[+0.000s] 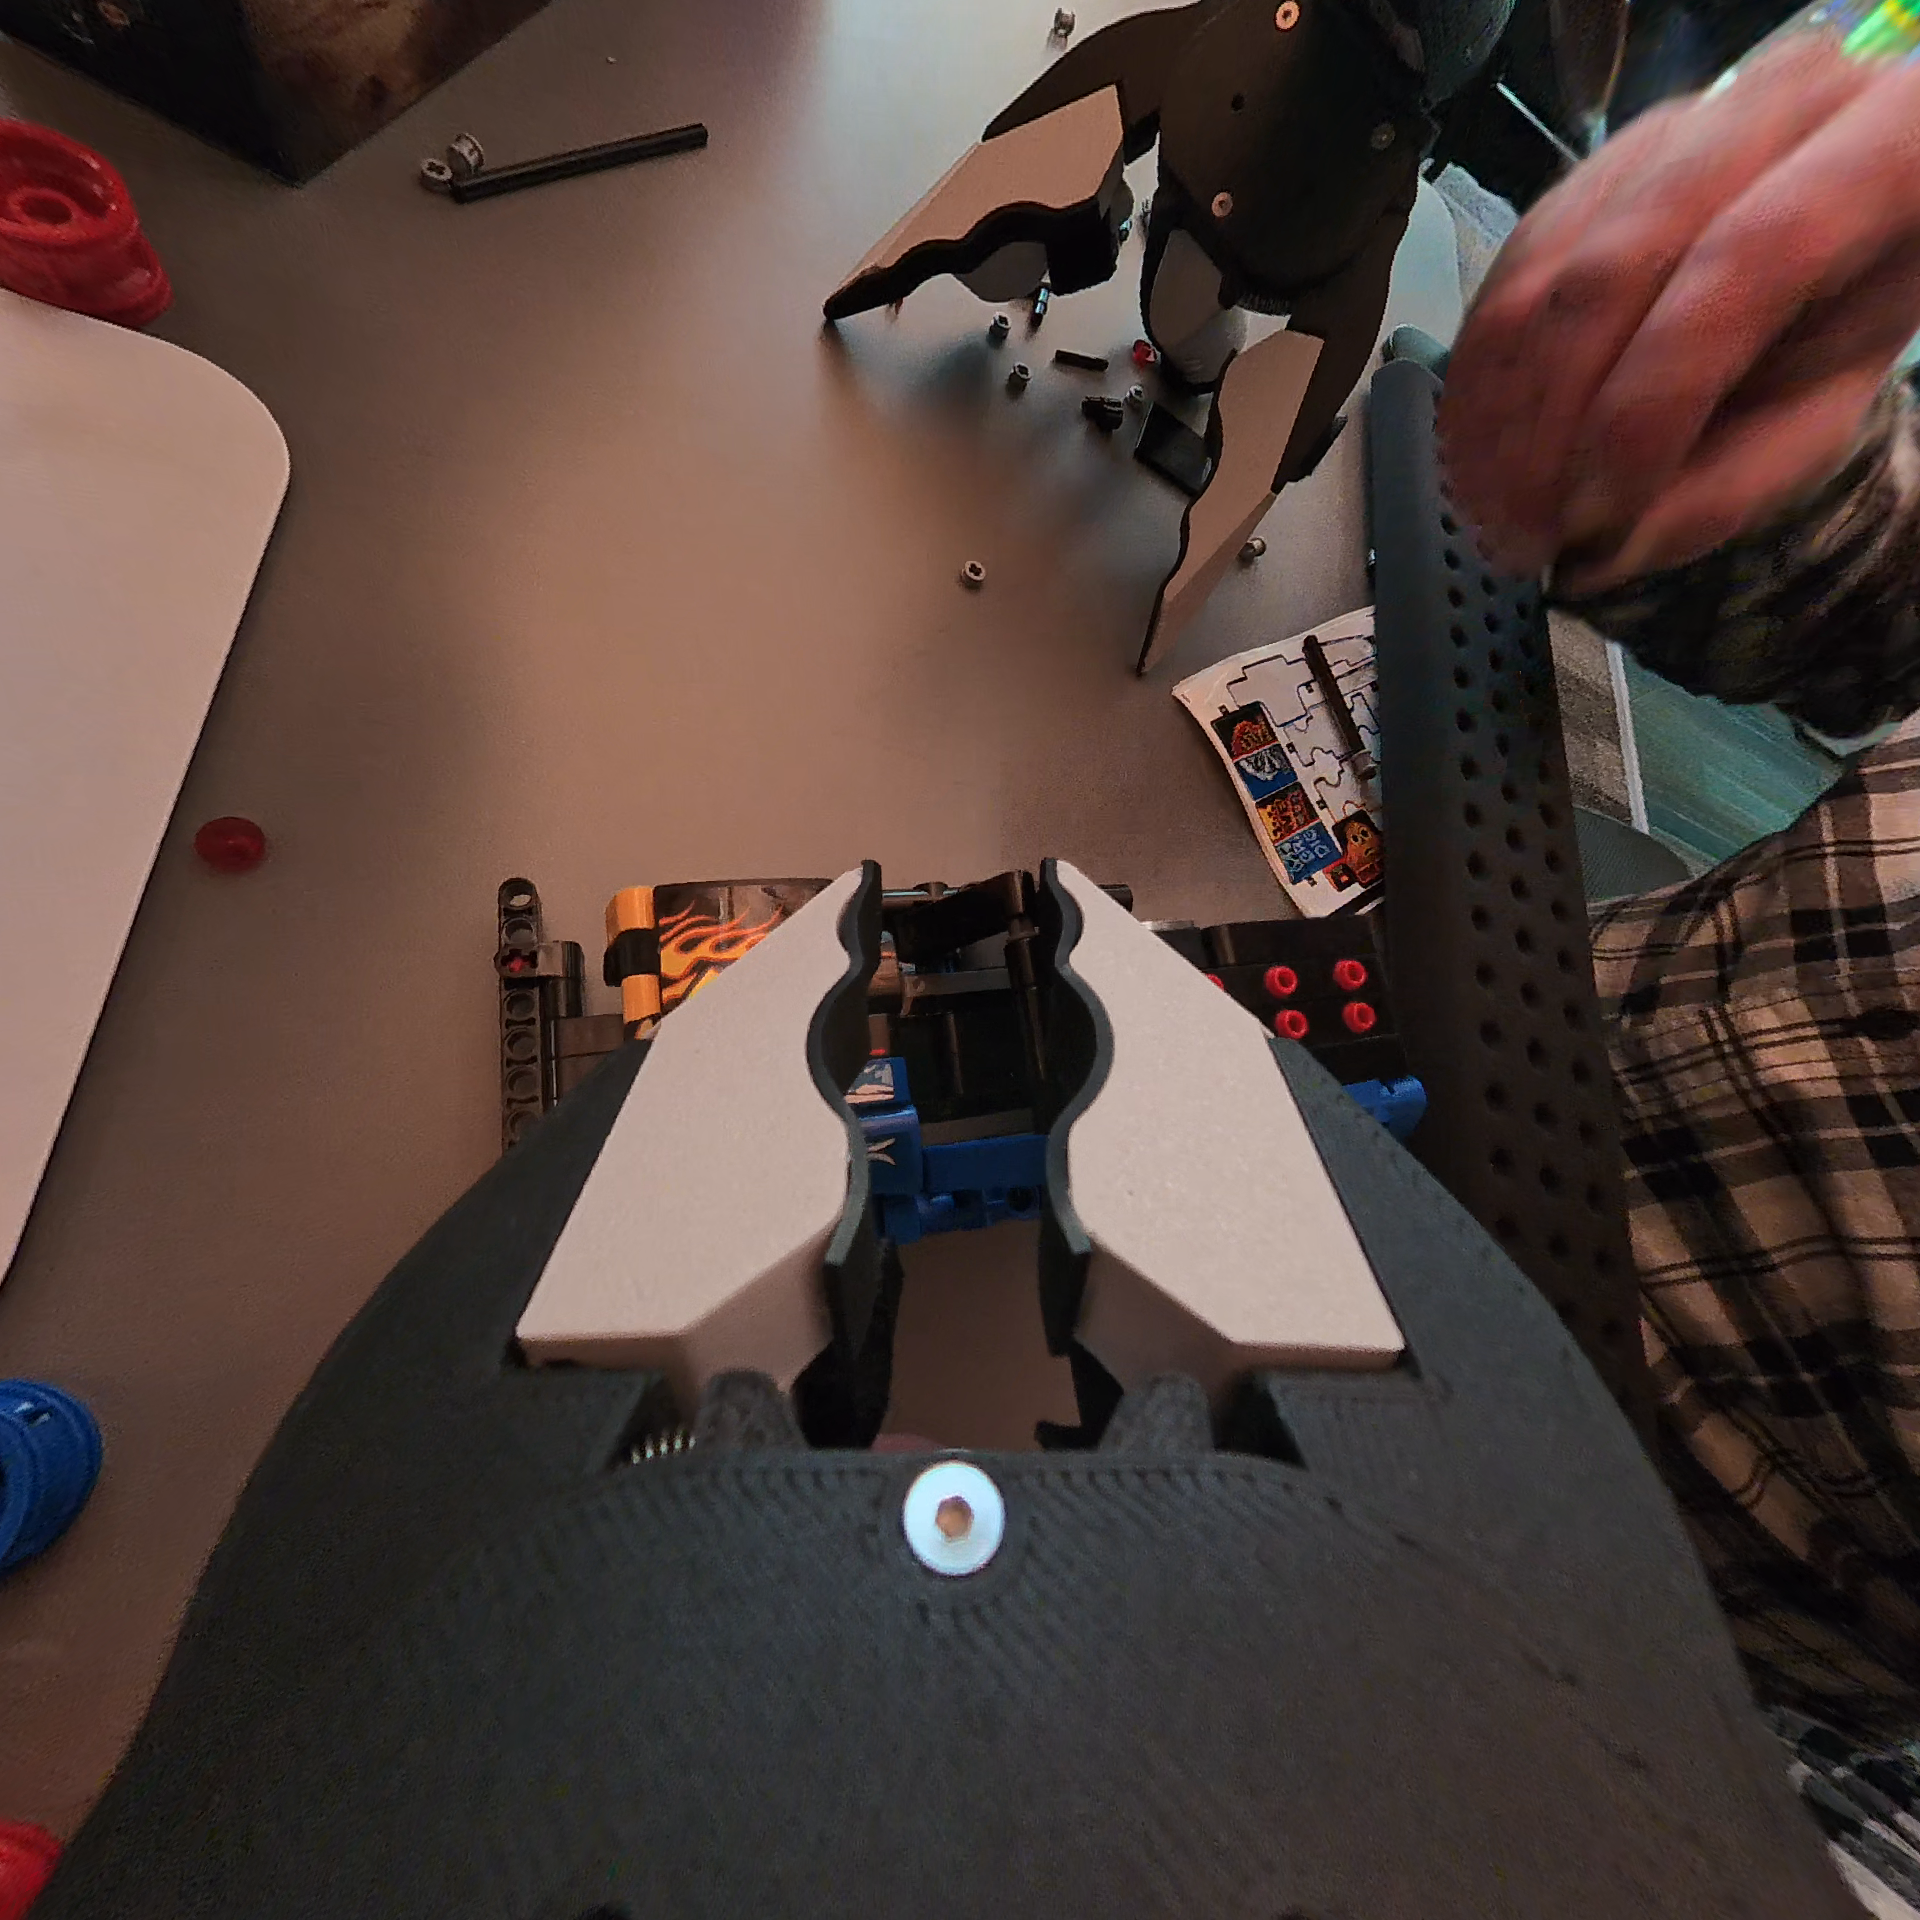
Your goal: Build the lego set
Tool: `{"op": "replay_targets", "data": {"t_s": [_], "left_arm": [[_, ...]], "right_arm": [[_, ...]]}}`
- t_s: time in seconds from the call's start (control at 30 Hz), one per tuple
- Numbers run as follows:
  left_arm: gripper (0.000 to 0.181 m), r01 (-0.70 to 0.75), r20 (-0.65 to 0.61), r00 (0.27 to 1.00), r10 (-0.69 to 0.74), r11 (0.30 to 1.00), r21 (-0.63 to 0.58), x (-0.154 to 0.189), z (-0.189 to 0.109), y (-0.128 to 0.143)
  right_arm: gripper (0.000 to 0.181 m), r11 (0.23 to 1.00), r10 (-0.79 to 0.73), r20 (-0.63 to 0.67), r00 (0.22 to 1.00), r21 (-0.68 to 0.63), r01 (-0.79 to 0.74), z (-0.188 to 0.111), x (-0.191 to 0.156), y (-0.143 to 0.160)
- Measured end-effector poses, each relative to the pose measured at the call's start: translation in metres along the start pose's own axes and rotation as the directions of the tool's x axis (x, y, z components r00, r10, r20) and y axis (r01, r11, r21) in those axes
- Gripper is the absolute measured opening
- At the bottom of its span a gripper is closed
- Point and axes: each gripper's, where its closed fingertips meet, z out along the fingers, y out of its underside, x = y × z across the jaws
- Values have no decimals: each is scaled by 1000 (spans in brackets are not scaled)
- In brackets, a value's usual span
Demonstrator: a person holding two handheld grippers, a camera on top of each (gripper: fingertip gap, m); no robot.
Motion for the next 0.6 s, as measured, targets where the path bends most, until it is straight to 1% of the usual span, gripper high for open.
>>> {"op": "replay_targets", "data": {"t_s": [0.33, 0.47, 0.6], "left_arm": [[27, 8, 5, 1000, -9, 998, 55, 1, 0, -2], [25, 14, 18, 1000, -16, 995, 103, 1, -2, -3], [24, 16, 20, 1000, -19, 995, 98, 1, -1, -3]], "right_arm": [[155, 1000, 0, 0, 1000, 0, 0, 0, 0, 0], [155, 1000, 0, 0, 1000, 0, 0, 0, 0, 0], [155, 1000, 0, 0, 1000, 0, 0, 0, 0, 0]]}}
